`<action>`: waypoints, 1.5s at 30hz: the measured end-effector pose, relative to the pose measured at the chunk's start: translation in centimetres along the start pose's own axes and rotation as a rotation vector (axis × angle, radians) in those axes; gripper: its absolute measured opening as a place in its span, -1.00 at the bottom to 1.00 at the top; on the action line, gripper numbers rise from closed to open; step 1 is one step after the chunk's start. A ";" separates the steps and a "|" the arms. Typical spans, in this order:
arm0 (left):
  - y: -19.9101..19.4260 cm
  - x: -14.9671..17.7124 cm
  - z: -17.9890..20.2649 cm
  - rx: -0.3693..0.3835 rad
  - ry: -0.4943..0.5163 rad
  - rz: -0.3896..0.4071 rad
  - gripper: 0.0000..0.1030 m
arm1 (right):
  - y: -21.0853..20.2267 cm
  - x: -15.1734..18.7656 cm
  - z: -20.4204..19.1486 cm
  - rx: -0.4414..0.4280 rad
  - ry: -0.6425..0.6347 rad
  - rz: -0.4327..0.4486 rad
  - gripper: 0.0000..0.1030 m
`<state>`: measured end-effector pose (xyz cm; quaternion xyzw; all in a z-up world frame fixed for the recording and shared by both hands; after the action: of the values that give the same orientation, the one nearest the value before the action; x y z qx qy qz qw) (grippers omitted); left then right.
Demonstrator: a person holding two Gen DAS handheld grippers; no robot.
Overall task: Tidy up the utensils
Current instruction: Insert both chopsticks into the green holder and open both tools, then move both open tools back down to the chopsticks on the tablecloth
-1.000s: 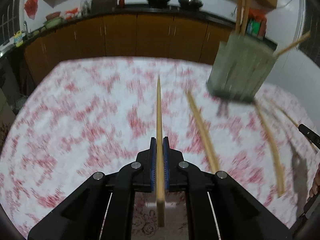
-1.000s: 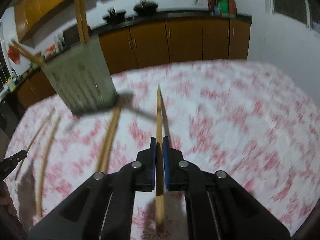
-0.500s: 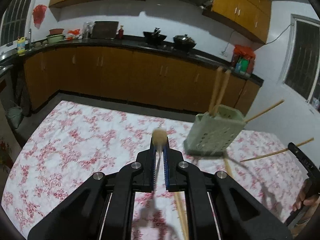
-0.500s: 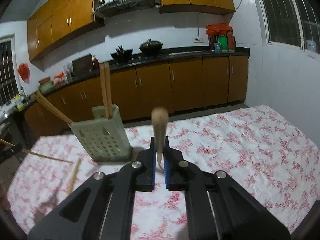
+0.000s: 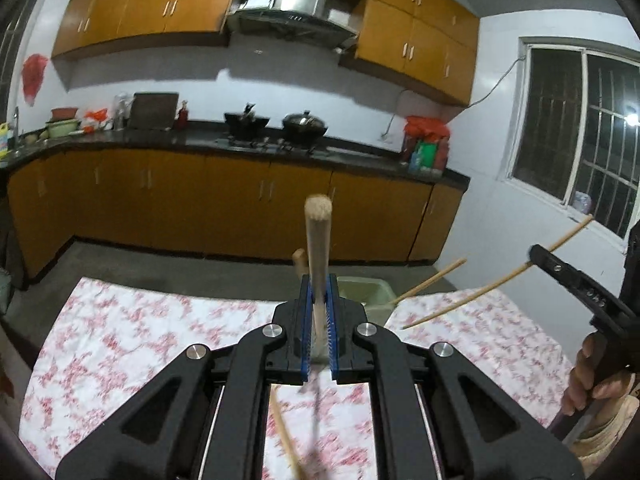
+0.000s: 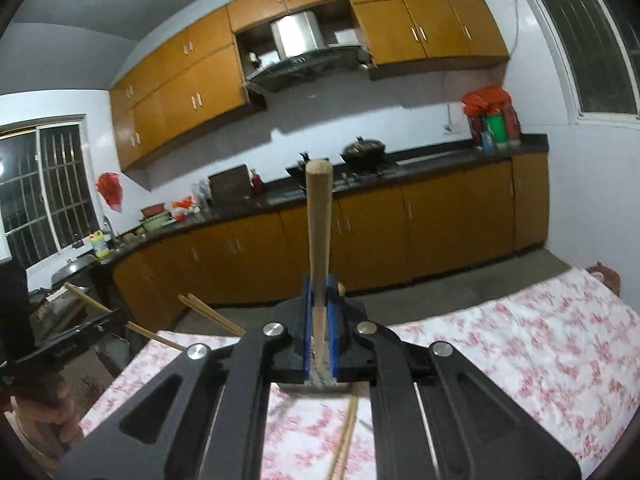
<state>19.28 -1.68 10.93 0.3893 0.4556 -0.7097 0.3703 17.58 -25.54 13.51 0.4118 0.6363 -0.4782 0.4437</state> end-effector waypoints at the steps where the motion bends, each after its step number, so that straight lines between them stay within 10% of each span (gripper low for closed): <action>1: 0.1 -0.4 0.3 0.002 0.002 0.013 -0.86 | 0.1 -0.3 -0.2 0.000 -0.003 0.007 -0.84; 15: 2.8 -5.7 2.0 -0.018 -0.037 0.205 -0.86 | 6.6 -2.1 -2.1 0.010 -0.055 0.001 -0.84; 30: 10.1 -0.3 0.6 -0.023 -0.072 0.041 -0.85 | 12.4 3.2 -1.8 0.021 -0.066 -0.169 -0.80; 35: 8.7 -1.1 0.6 -0.016 -0.074 0.066 -0.24 | 11.3 2.5 -1.7 0.023 -0.059 -0.137 -0.52; 45: 3.0 -2.6 -0.9 -0.004 -0.121 0.154 -0.05 | 5.7 1.5 2.3 0.136 -0.023 -0.063 -0.33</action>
<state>23.16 -1.35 11.89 0.3789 0.4023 -0.7005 0.4515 23.03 -26.50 10.33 0.4153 0.6097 -0.5387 0.4068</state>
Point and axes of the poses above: each gripper's, at about its wrist camera, not at the fingertips, and y roughly the way its jaws point, z to its right, x to its underside, the point moved 7 cm from there along y, roughly the way its jaws point, and after that the axes turned 6 degrees about -y, right-handed, at the moved point
